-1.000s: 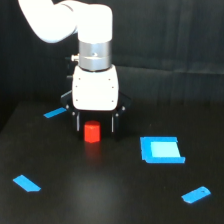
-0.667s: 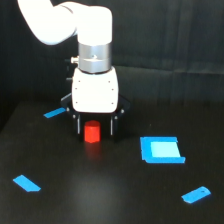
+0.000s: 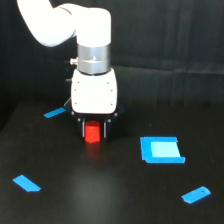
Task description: Pick up the red object from the table
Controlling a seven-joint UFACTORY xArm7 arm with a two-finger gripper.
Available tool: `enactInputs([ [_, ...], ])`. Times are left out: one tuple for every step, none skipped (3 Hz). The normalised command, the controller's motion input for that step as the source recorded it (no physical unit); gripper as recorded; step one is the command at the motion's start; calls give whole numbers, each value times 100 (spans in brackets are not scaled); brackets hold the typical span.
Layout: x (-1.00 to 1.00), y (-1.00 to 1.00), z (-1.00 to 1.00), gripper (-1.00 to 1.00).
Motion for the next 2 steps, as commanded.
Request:
enactInputs([
  [14, -3, -4, -100],
  [12, -6, -10, -100],
])
